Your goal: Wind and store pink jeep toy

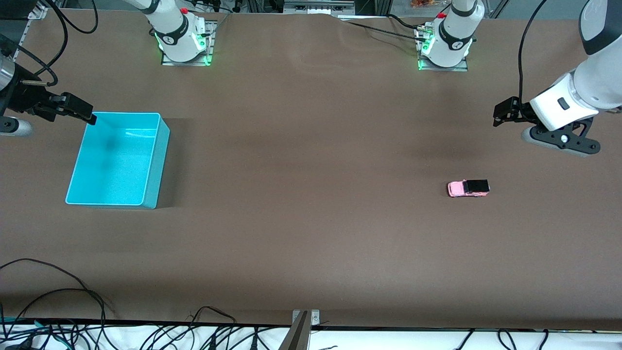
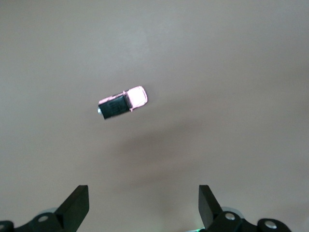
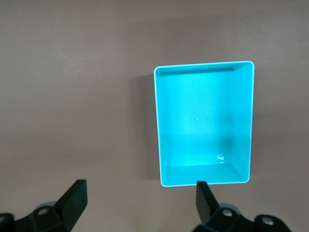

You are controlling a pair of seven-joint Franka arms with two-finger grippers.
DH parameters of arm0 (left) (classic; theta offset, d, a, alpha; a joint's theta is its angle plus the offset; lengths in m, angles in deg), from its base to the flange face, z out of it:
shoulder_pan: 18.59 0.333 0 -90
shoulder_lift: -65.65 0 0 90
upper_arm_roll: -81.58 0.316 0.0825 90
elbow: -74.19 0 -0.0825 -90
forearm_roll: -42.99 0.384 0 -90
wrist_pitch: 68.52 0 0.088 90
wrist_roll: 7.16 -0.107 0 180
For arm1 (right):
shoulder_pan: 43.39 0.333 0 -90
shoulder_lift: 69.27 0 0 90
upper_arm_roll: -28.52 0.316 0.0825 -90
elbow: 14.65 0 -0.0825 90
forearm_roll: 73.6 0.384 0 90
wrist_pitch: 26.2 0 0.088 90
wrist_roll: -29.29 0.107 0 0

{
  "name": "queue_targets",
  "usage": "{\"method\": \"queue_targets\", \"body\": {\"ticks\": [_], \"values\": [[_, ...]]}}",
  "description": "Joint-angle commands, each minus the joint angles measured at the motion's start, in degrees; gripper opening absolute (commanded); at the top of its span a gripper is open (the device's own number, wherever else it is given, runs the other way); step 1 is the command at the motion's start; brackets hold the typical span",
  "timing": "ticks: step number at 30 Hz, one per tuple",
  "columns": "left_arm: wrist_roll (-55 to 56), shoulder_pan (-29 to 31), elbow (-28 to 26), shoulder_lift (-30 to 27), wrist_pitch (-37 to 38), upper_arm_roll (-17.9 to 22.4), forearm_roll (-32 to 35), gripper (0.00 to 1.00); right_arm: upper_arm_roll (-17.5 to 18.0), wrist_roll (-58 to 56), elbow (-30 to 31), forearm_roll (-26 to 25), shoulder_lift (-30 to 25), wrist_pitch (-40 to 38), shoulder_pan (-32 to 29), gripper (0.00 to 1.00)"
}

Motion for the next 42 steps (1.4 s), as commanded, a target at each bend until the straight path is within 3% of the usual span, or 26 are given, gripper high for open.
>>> {"method": "queue_targets", "body": {"ticks": [1,11,16,22,36,42], "values": [[-10.10,0.85,2.13,2.94,-0.57,0.16,0.11,1.00,-0.16,-0.67,-0.42,-0.16,0.02,-0.63,0.00,1.00],[-24.42,0.84,0.56,6.99,-1.97,0.07,4.68,1.00,-0.16,-0.75,-0.33,-0.16,0.02,-0.72,-0.09,1.00],[-30.13,1.29,-2.52,6.99,-6.62,0.16,5.11,1.00,-0.16,-0.75,-0.42,-0.16,0.02,-0.99,-0.09,1.00],[-42.00,3.74,-9.89,6.90,-17.08,0.16,5.38,1.00,-0.16,-0.75,-0.42,-0.16,0.02,-0.99,-0.09,1.00],[-57.12,5.50,-29.58,7.07,-46.08,0.24,7.58,1.00,-0.25,-0.75,-0.33,-0.16,0.02,-1.07,-0.09,1.00],[-62.30,6.73,-33.37,9.70,-57.68,0.16,11.53,1.00,-0.25,-0.75,-0.33,-0.16,0.02,-0.99,-0.09,1.00]]}}
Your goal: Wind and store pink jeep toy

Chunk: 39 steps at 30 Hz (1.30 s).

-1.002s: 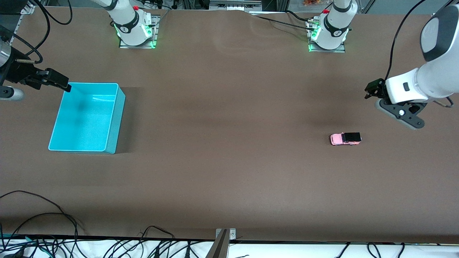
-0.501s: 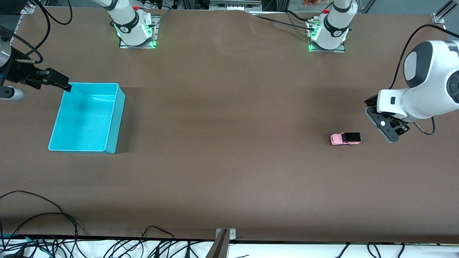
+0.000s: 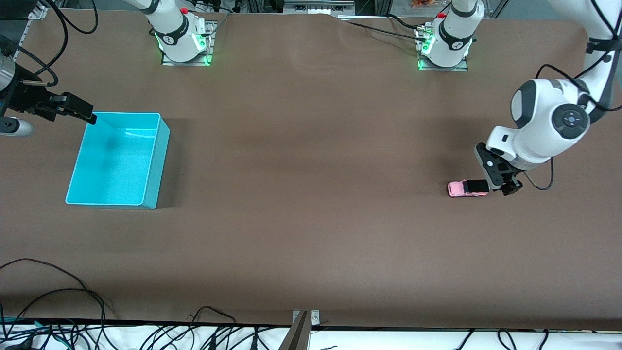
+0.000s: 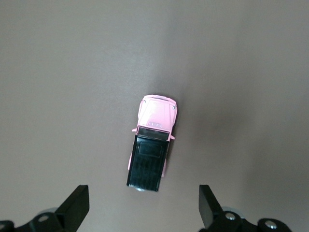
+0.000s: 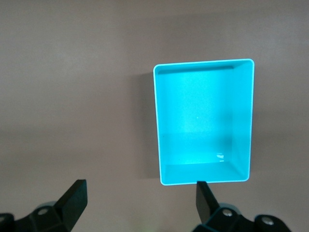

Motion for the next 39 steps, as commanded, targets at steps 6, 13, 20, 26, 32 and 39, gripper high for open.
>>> {"method": "queue_targets", "body": {"ticks": [6,13,20,26,32,39], "values": [[-9.72,2.93,-1.92,5.30,-11.87,-0.34,4.31,1.00,-0.21,-0.76,-0.46,-0.16,-0.02,-0.72,-0.05,1.00],[-10.07,3.02,-1.39,7.94,-14.51,-0.42,4.31,1.00,-0.21,-0.84,-0.46,-0.16,-0.02,-0.72,-0.05,1.00],[-10.07,3.37,-0.69,10.23,-15.12,-0.60,3.52,1.00,-0.21,-0.76,-0.46,-0.16,-0.02,-0.72,-0.14,1.00],[-10.07,3.54,-0.77,10.75,-15.12,-1.13,3.35,1.00,-0.21,-0.84,-0.37,-0.16,-0.02,-0.72,-0.14,1.00],[-10.16,4.16,-0.77,11.37,-15.12,-2.53,2.56,1.00,-0.29,-0.84,-0.46,-0.16,-0.02,-0.72,-0.14,1.00],[-10.25,4.16,-0.69,12.60,-15.12,-3.33,0.36,1.00,-0.29,-0.84,-0.46,-0.16,-0.02,-0.63,-0.14,1.00]]}}
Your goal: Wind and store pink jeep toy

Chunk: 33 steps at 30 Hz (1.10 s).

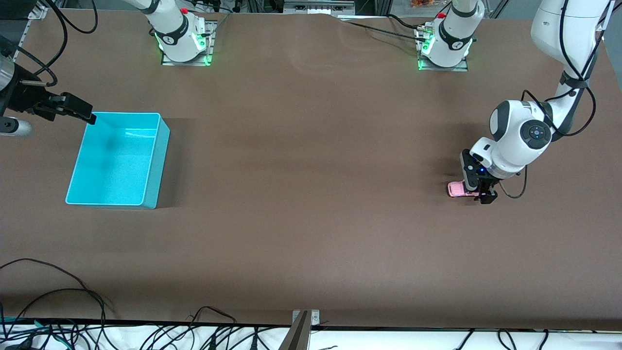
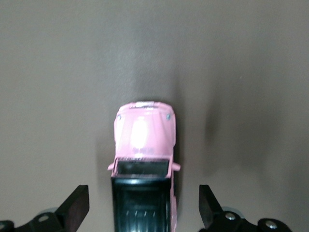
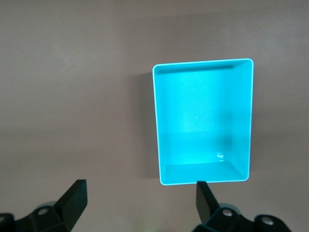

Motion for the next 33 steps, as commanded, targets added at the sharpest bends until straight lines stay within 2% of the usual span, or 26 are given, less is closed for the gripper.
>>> {"method": "queue_targets", "body": {"ticks": [1,2,4,7,8,10,12,15,22,33], "values": [[-1.06,0.95,1.20,1.54,-0.33,-0.98,-1.48,1.00,-0.14,-0.84,-0.38,-0.16,-0.02,-0.71,-0.21,1.00],[-1.06,1.13,1.20,1.54,-0.33,-0.98,-1.48,0.99,-0.14,-0.84,-0.47,-0.16,-0.02,-0.71,-0.21,1.00],[-1.06,1.22,1.20,1.63,-0.33,-0.98,-1.48,0.88,-0.14,-0.84,-0.38,-0.16,-0.02,-0.71,-0.21,1.00],[-2.28,0.96,1.20,1.63,-0.33,-0.98,-1.13,0.56,-0.14,-0.84,-0.47,-0.16,-0.02,-0.71,-0.21,1.00],[-2.55,1.13,1.20,1.63,-0.33,-0.98,-1.13,0.50,-0.14,-0.84,-0.38,-0.16,-0.02,-0.71,-0.21,1.00],[-2.64,1.13,1.20,1.98,-0.33,-1.07,-1.13,0.42,-0.14,-0.84,-0.47,-0.16,-0.02,-0.71,-0.21,1.00],[-2.99,1.13,1.20,1.98,-0.33,-1.07,-1.13,0.30,-0.14,-0.84,-0.38,-0.16,-0.02,-0.71,-0.21,1.00],[-3.17,1.13,1.20,2.15,-0.33,-1.07,-1.04,0.19,-0.14,-0.84,-0.38,-0.16,-0.02,-0.71,-0.21,1.00],[-5.72,1.13,1.20,2.24,-0.33,-1.07,-1.04,0.12,-0.14,-0.84,-0.38,-0.16,-0.02,-0.71,-0.21,1.00],[-6.60,1.22,1.29,2.77,-0.33,-1.07,-1.13,0.12,-0.14,-0.84,-0.38,-0.16,-0.02,-0.71,-0.21,1.00]]}}
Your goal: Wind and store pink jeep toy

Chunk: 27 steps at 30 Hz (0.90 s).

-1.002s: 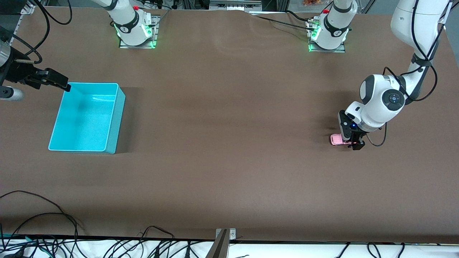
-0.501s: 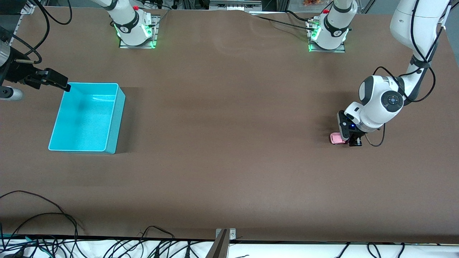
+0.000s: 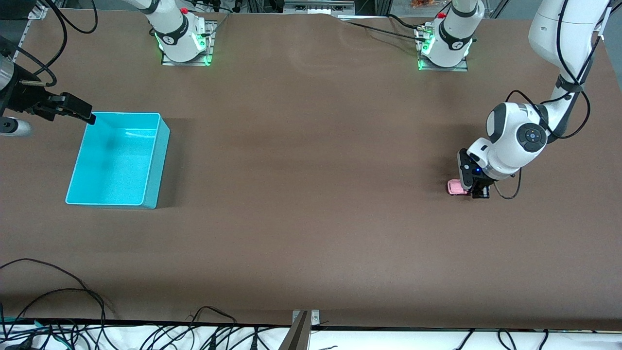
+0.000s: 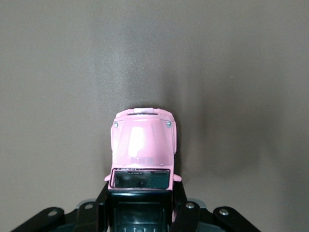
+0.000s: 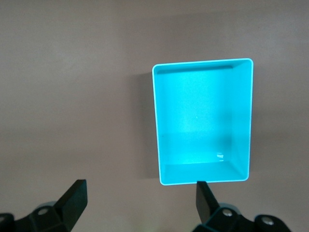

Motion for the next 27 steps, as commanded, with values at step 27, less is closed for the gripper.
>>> {"method": "queue_targets", "body": {"ticks": [27], "values": [[-17.00,14.14,5.54,6.97,0.07,-0.42,-0.50,0.12,-0.10,-0.84,-0.39,-0.16,-0.02,-0.70,-0.20,1.00]]}}
